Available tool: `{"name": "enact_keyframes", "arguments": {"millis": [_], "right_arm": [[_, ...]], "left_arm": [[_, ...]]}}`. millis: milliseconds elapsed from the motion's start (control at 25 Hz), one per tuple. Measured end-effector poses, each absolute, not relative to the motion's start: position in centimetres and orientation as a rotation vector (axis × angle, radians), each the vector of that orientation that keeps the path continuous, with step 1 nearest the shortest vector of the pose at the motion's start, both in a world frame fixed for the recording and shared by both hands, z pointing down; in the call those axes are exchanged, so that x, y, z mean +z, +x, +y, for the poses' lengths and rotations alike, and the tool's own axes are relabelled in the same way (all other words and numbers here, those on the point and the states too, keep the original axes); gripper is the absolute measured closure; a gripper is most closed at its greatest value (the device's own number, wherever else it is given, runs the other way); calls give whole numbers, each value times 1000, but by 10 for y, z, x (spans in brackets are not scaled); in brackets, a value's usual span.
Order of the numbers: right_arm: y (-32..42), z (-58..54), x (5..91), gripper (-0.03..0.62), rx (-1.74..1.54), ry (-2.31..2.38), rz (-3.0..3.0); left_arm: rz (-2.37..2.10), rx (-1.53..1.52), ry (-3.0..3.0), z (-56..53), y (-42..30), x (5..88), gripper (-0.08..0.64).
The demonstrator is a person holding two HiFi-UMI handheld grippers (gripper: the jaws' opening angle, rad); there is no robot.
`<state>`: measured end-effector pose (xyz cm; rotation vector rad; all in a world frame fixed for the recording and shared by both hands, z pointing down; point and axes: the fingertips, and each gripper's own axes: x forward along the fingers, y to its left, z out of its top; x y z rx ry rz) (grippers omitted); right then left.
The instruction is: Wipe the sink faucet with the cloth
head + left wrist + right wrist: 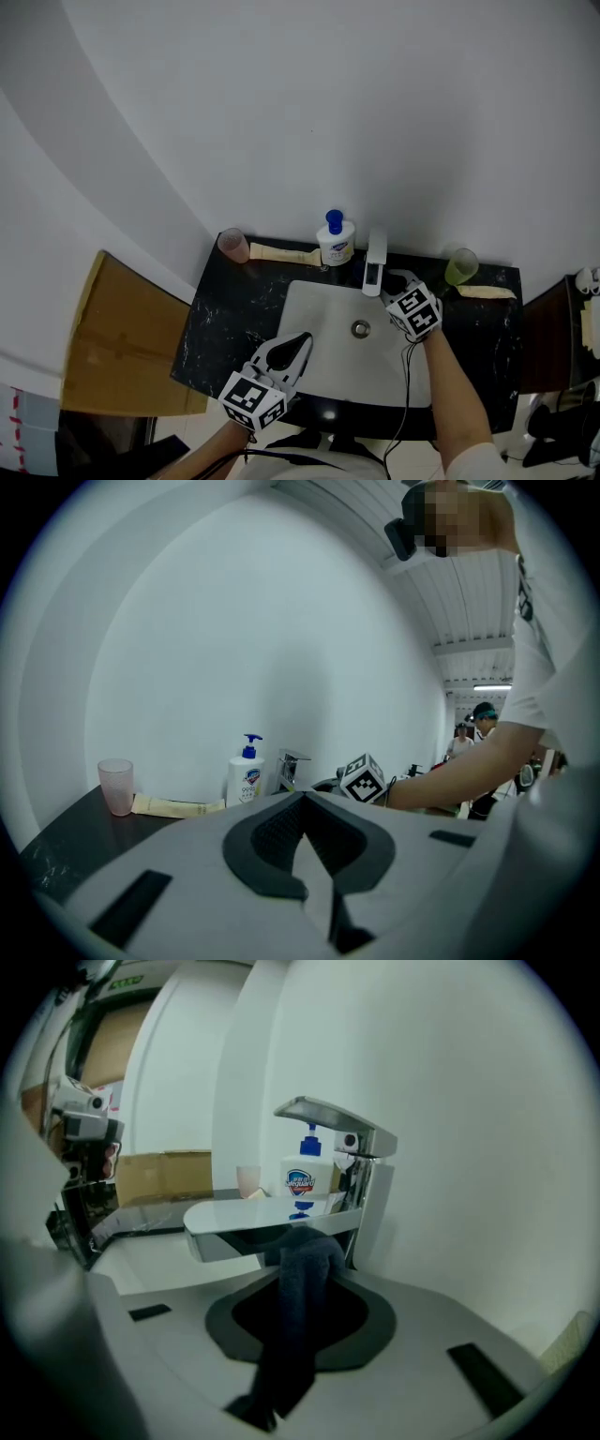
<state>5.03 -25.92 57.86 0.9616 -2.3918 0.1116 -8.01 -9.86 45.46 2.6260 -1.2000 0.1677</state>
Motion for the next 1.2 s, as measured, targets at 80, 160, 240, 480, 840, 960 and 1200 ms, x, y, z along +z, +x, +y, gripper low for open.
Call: {"name": "enact_keyframes", "arguments": {"millis": [80, 160, 240, 480, 840, 960, 1200], "right_arm": [[52, -261, 578, 518, 62, 956, -2390], [52, -260, 575, 522, 23, 945, -2395], [50, -254, 571, 523, -3, 913, -2412], [37, -208, 567, 526, -20, 680, -2487], [68, -263, 569, 526, -19, 893, -2385], [70, -275, 571, 526, -22, 902, -2361], [50, -242, 565, 526, 3, 747, -2445]], "left_arm": [[-1214, 177, 2615, -99, -84, 456, 558], [-1221, 183, 2607, -101, -86, 458, 558], [-1223, 182, 2602, -103, -85, 459, 558], [-1201, 162, 2610, -107, -71, 457, 558], [-1204, 166, 2601, -109, -70, 459, 558], [-1208, 160, 2597, -107, -70, 460, 558], [-1195, 148, 2603, -108, -67, 459, 558]]}}
